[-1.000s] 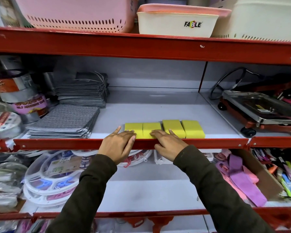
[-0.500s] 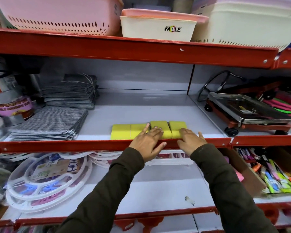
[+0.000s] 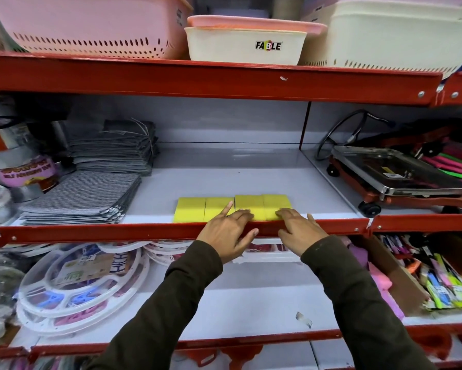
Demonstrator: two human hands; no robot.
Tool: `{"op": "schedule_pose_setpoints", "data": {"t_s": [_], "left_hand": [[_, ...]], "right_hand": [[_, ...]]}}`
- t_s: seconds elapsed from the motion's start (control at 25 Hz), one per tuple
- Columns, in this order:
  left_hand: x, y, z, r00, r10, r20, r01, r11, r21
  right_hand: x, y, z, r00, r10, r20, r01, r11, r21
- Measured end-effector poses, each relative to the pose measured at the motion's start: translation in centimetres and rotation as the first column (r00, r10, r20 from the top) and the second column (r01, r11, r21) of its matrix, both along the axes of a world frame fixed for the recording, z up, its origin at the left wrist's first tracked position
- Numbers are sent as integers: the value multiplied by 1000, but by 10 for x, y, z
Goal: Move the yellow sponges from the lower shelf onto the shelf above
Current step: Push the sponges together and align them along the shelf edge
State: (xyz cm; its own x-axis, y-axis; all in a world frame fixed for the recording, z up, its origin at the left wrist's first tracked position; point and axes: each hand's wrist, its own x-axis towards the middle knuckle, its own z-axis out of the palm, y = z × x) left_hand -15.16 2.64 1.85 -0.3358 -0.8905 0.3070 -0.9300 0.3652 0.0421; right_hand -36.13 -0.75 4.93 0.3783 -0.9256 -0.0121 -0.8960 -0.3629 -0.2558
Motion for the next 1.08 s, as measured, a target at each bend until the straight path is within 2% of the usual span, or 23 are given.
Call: {"op": "schedule_pose_setpoints", "data": {"t_s": [0.2,0.44,0.64,0.76,0.92,1.08], "left_hand": [[0,1,-1,1000,0,25,0,1000,8],[-2,3,0,999,16,49,-16,1000,16],[-9,5,1,998,38,52,-39,999,12],[-6,8,1,998,46,46,-47,999,17],[19,15,1,976,216,-12,-216,976,-19],[45,23,-2,928,372,-20,-371,928,41]], "right_hand": [[-1,3,3,1000,-1,9,1,1000,4],[-7,0,10,995,-28,91,26,999,20],[-4,4,10,995,-11,99,8,1000,30],[-1,4,11,997,-15,73,16,1000,-21],[13,6,9,993,72,90,-65,995,-81],[19,6,3,990,118,79,-114,992,-57]]}}
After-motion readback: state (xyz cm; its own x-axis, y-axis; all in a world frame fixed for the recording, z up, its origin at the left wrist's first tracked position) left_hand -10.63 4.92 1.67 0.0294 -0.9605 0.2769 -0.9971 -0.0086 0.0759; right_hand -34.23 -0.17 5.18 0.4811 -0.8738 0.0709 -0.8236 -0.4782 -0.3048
